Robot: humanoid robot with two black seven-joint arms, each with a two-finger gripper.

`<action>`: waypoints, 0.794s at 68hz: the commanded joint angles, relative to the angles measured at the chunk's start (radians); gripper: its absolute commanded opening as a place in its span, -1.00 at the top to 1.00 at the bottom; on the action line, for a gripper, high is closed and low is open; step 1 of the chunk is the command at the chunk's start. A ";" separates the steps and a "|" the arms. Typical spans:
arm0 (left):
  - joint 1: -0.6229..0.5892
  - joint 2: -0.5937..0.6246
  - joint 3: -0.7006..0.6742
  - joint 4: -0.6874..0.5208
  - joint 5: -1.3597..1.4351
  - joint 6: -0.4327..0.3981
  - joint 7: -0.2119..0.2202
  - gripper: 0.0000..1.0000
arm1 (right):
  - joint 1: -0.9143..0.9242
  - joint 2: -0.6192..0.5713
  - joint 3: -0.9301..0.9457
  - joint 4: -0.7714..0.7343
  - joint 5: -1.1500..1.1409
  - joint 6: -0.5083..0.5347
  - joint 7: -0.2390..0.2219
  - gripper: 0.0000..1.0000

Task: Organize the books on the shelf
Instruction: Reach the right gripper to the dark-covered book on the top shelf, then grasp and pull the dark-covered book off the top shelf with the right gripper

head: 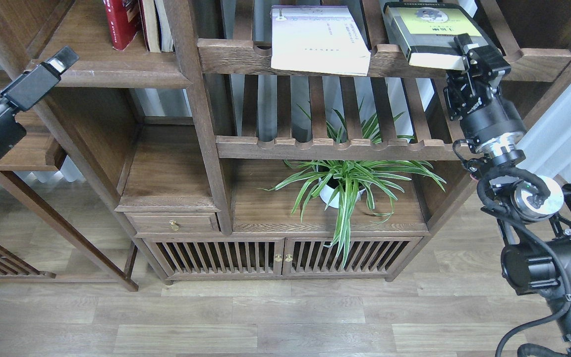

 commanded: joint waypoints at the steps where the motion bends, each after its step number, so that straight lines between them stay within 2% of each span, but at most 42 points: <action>1: 0.004 -0.004 0.000 0.000 0.000 0.000 -0.001 -1.00 | -0.047 -0.004 -0.003 0.005 0.009 0.132 -0.051 0.94; 15: 0.013 -0.009 0.003 0.000 0.000 0.000 -0.002 -1.00 | -0.100 -0.011 0.015 0.055 0.088 0.237 -0.051 0.94; 35: 0.016 -0.020 0.014 0.006 0.001 0.000 -0.001 -1.00 | -0.218 -0.097 0.122 0.230 0.262 0.237 -0.043 0.93; 37: 0.015 -0.033 0.014 0.009 0.003 0.000 -0.001 -1.00 | -0.273 -0.110 0.142 0.257 0.263 0.237 -0.049 0.93; 54: 0.016 -0.047 0.023 0.028 0.014 0.000 -0.001 -1.00 | -0.467 -0.174 0.132 0.275 0.263 0.237 -0.051 0.93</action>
